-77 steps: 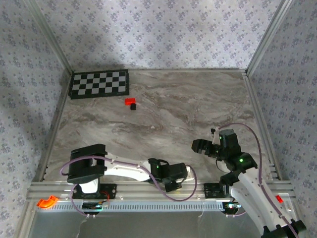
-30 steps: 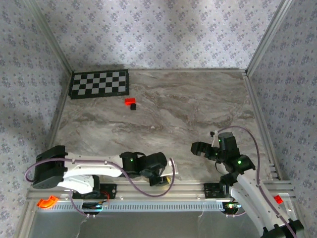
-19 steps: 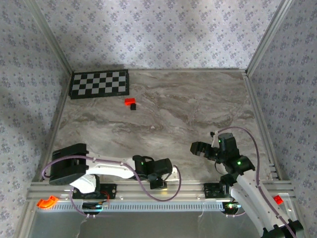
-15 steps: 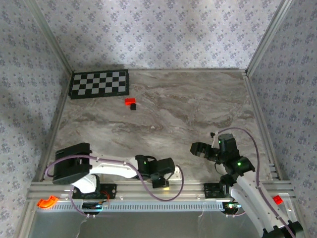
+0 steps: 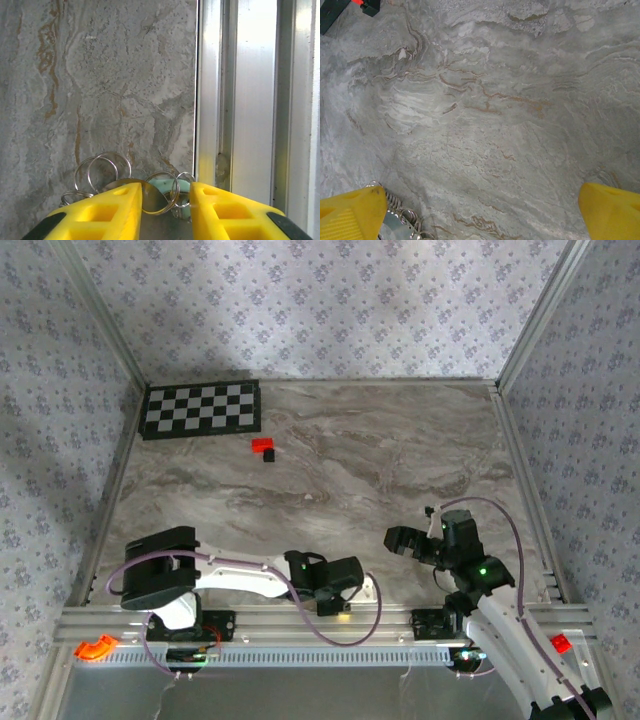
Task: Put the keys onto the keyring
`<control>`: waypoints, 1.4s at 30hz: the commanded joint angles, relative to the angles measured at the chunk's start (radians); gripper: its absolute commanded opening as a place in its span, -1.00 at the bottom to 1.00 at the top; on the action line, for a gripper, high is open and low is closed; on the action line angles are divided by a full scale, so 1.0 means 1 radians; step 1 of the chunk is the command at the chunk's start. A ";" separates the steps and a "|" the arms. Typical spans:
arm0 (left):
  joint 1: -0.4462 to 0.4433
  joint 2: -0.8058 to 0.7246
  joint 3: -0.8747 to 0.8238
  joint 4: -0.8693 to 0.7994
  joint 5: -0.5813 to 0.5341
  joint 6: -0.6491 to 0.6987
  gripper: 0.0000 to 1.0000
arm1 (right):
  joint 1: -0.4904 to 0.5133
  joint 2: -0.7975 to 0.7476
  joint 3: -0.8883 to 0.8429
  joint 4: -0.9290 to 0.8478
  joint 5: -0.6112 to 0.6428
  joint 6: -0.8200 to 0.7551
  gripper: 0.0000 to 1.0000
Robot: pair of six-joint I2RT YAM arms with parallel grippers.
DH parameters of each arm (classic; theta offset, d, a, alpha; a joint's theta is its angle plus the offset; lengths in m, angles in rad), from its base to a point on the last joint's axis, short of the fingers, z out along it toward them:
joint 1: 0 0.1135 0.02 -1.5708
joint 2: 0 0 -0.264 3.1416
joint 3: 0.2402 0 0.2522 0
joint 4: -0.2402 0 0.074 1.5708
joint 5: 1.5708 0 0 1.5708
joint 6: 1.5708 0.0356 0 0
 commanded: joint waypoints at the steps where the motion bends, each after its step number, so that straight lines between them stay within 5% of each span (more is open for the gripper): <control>1: -0.003 0.016 0.030 -0.021 -0.023 0.033 -0.47 | -0.001 -0.011 0.007 -0.015 -0.013 0.002 0.99; 15: 0.008 0.003 0.015 0.002 -0.018 0.036 -0.99 | -0.007 -0.028 0.019 -0.045 -0.020 0.001 0.99; 32: 0.170 -0.393 -0.157 0.100 0.165 -0.058 -1.00 | 0.003 -0.036 0.028 0.025 -0.055 -0.012 0.98; 42: 0.247 -0.651 -0.220 0.119 0.194 -0.111 -1.00 | 0.295 -0.064 0.054 0.214 0.012 -0.069 0.96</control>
